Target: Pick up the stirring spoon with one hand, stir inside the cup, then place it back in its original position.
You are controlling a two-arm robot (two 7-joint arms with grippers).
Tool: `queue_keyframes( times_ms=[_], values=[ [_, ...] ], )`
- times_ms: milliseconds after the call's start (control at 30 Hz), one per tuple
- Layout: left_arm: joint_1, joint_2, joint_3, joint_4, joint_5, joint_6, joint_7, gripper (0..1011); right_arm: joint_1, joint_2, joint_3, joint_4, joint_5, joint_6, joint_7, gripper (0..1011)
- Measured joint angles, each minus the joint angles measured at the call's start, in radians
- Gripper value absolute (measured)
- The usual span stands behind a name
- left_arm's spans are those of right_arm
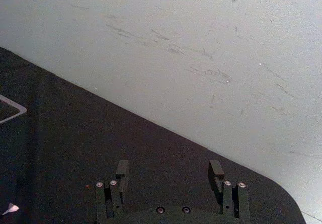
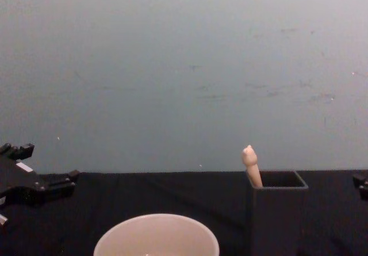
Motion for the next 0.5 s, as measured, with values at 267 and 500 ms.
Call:
queue_keyframes(
  times_ms=[267,500],
  values=[
    [0.0,0.0,0.0,0.0,0.0,0.0,0.0,1001,0.0,0.0,0.0,0.0,0.0,0.0,0.0,1003],
    [0.0,0.0,0.0,0.0,0.0,0.0,0.0,1001,0.0,0.0,0.0,0.0,0.0,0.0,0.0,1002]
  ],
)
